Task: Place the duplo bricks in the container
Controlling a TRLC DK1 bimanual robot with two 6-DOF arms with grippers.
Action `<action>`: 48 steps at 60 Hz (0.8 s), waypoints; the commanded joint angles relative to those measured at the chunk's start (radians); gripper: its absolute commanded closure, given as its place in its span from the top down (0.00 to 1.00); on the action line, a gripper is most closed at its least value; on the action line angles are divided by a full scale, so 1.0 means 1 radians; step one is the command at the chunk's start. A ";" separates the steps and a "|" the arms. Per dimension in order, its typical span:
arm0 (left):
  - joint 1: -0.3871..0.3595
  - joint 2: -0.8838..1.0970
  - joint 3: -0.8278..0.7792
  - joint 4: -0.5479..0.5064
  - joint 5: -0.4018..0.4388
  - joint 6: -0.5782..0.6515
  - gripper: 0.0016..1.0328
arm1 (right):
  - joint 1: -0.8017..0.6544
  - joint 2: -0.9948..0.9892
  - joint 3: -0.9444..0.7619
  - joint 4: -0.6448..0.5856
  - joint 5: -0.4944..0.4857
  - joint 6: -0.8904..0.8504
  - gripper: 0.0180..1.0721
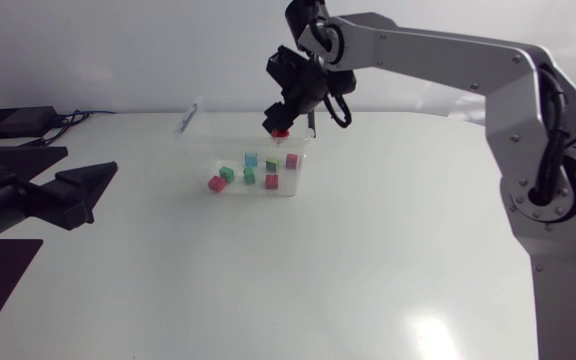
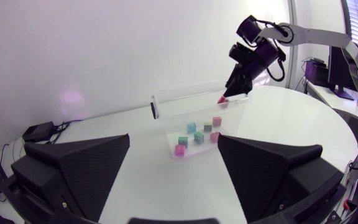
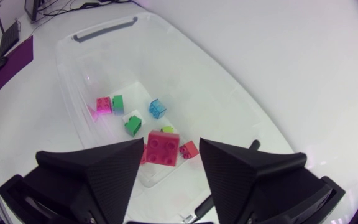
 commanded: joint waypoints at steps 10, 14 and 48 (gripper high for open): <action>-0.012 -0.012 -0.021 -0.051 -0.023 -0.039 0.96 | -0.008 -0.143 -0.064 -0.027 0.028 0.074 0.95; -0.009 -0.020 -0.019 -0.063 -0.031 -0.056 0.96 | -0.021 -0.232 -0.153 -0.011 0.028 0.091 0.95; -0.057 -0.167 -0.142 -0.022 -0.250 -0.019 0.96 | -0.251 -1.120 -1.153 0.269 0.160 0.122 0.95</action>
